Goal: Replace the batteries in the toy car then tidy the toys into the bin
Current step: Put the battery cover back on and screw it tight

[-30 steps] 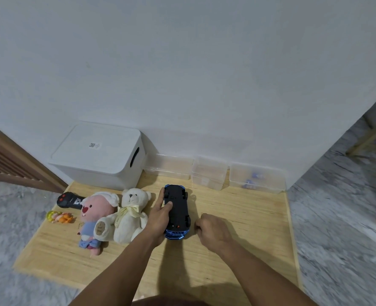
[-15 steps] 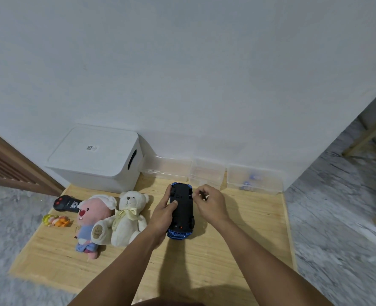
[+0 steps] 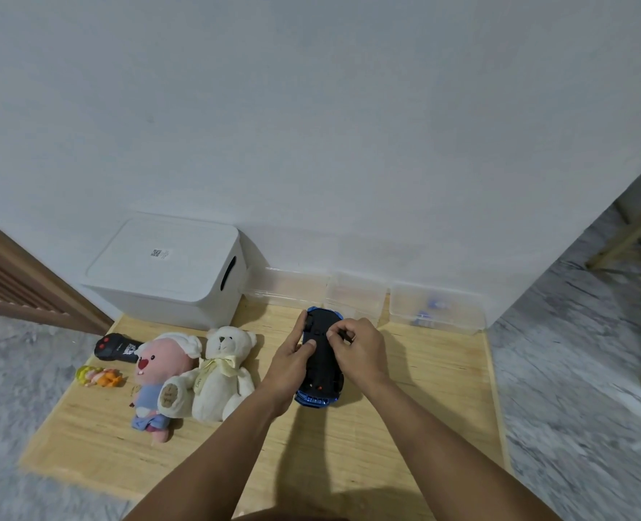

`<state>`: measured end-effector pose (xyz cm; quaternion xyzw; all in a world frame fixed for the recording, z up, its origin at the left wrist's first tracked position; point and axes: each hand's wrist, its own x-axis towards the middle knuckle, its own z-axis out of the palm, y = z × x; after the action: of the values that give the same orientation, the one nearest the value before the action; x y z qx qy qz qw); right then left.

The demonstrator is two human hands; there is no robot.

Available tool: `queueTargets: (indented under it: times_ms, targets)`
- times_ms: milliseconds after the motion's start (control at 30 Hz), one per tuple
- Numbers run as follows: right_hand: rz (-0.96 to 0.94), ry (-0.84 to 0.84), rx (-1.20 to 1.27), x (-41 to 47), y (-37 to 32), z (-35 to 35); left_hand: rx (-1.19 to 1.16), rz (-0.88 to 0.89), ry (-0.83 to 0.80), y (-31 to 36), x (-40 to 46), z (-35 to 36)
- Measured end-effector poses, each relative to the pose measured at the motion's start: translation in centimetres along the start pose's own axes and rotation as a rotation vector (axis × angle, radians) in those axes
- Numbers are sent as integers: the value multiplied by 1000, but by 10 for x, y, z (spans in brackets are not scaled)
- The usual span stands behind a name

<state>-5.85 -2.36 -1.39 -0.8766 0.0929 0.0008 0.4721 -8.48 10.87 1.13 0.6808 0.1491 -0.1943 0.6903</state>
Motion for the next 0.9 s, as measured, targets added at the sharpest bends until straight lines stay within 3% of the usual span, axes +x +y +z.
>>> queueTargets:
  times_ms: [900]
  targets:
    - [-33,11,-67,-7,-3,-7,-2,-2,10,-9,2,1]
